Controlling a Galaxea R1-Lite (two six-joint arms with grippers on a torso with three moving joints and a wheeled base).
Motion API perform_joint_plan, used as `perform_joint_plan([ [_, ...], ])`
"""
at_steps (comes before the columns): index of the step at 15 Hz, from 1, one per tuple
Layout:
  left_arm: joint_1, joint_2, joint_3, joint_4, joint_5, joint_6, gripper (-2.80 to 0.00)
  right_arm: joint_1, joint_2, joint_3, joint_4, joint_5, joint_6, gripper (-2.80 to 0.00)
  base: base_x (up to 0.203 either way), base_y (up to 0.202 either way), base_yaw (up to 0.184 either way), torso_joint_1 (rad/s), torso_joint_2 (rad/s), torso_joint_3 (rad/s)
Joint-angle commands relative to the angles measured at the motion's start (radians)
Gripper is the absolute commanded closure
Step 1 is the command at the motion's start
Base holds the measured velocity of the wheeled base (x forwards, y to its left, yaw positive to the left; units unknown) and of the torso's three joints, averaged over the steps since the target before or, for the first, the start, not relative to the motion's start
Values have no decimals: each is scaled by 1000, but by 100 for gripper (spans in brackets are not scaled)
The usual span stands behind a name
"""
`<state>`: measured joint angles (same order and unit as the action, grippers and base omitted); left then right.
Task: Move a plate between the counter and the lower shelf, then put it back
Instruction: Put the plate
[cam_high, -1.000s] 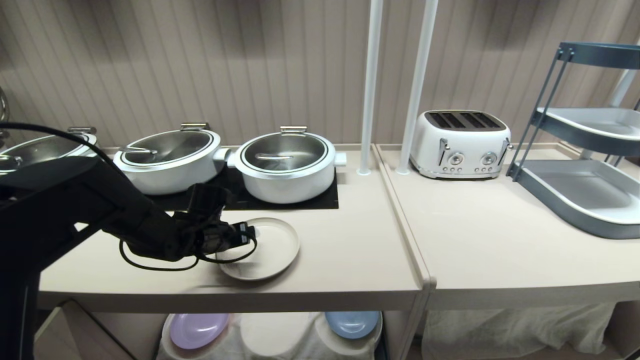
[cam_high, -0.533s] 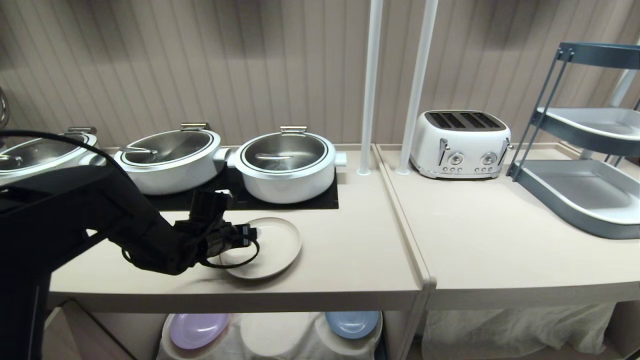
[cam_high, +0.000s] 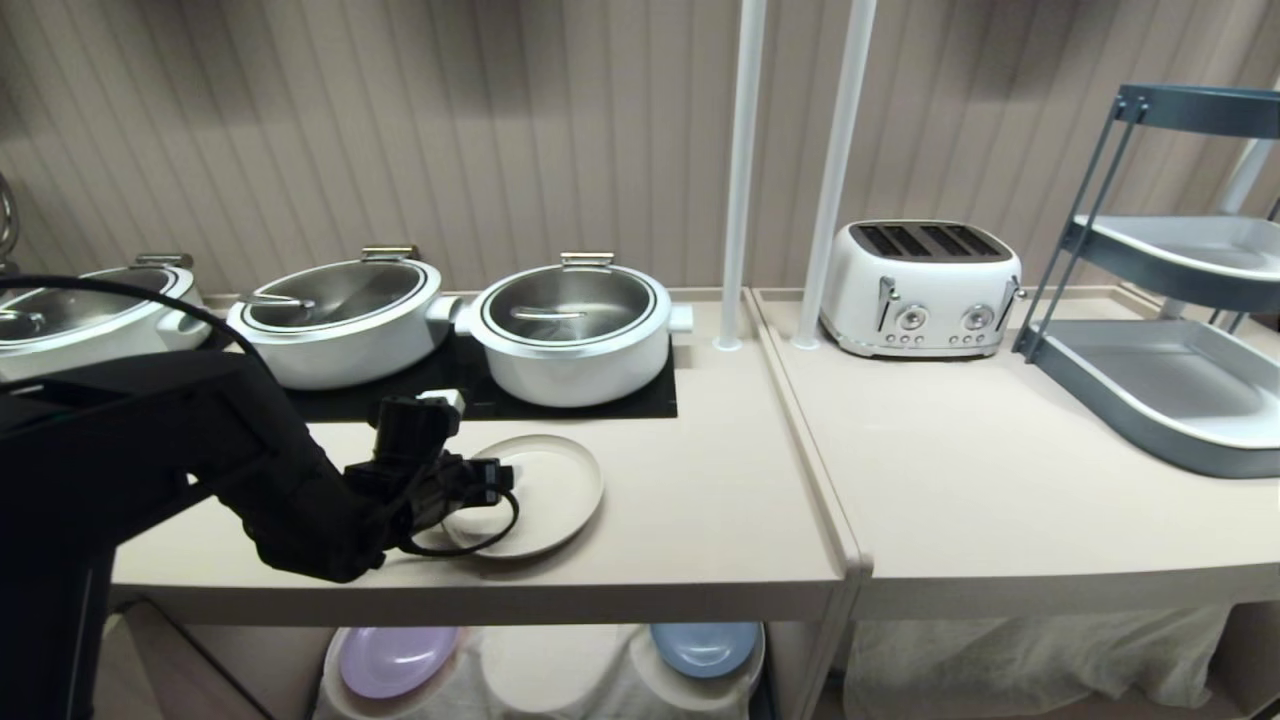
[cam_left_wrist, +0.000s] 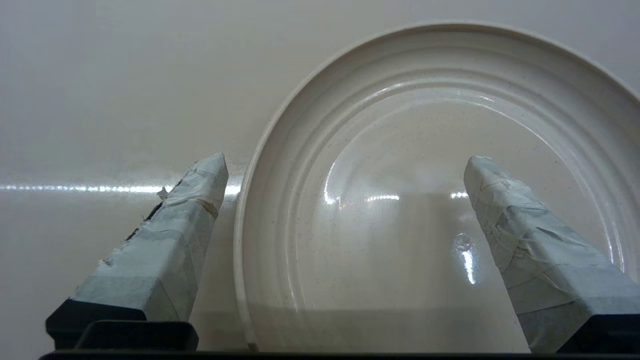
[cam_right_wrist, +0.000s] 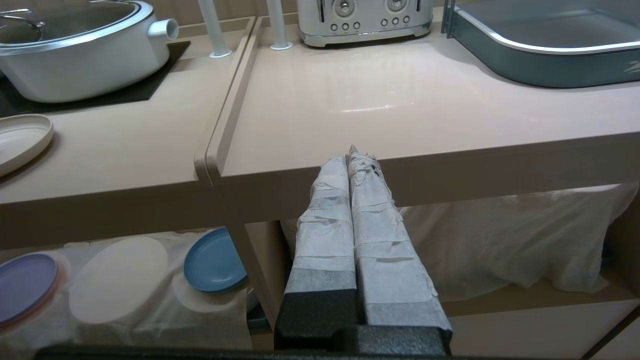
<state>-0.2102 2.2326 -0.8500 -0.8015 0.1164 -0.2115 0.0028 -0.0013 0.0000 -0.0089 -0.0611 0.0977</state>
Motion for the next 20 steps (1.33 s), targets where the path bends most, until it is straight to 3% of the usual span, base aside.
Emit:
perform_joint_plan([
  [1, 0, -23, 0, -5, 2, -3, -280, 0, 1, 0, 0, 0, 1, 0, 0, 0, 0, 0, 0, 0],
  [8, 3, -155, 63, 4, 2, -3, -280, 0, 1, 0, 0, 0, 1, 0, 0, 0, 0, 0, 0, 0],
  [9, 3, -181, 93, 3, 2, -3, 0, 0, 1, 0, 0, 0, 1, 0, 0, 0, 0, 0, 0, 0],
  [20, -2, -524, 378, 4, 33, 1, 0, 0, 1, 0, 0, 0, 1, 0, 0, 0, 0, 0, 0, 0],
])
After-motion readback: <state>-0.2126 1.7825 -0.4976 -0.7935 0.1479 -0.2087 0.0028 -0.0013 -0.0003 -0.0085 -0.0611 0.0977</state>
